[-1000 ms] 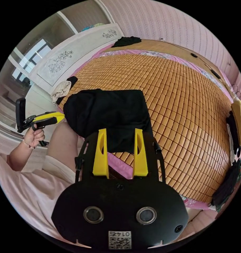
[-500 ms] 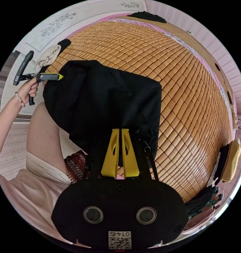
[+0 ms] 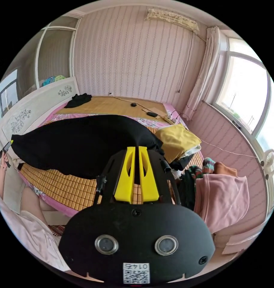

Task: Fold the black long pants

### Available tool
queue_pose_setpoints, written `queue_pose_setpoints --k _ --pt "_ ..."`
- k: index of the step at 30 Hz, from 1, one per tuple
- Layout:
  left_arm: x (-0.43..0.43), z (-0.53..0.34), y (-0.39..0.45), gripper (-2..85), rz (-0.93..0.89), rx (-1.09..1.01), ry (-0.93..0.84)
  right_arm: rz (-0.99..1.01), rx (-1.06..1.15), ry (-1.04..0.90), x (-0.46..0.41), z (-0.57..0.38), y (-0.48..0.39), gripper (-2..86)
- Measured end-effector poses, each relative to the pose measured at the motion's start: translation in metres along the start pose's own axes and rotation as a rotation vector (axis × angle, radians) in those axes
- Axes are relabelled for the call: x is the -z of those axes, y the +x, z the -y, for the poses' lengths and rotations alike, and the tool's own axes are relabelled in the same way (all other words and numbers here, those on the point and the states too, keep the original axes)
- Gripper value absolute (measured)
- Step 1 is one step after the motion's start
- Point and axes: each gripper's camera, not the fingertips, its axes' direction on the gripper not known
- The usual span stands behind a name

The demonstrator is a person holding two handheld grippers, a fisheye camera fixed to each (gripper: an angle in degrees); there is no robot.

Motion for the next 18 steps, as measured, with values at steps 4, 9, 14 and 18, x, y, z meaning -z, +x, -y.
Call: queue_pose_setpoints --k 4,9,14,18 --pt "-0.014 -0.078 -0.050 -1.0 0.083 0.076 -0.193 -0.083 -0.152 -0.200 -0.051 -0.085 0.026 -0.8" --pt "-0.036 -0.179 -0.117 -0.8 0.114 0.372 -0.456 -0.039 -0.319 -0.571 -0.123 -0.179 0.027 -0.8" --pt "-0.019 -0.177 -0.138 0.0 0.162 0.396 -0.435 0.001 -0.154 -0.584 -0.152 -0.154 -0.020 0.3" --pt "0.003 -0.172 -0.153 0.4 0.210 0.375 -0.412 0.102 0.059 -0.506 -0.175 -0.090 -0.085 5.4"
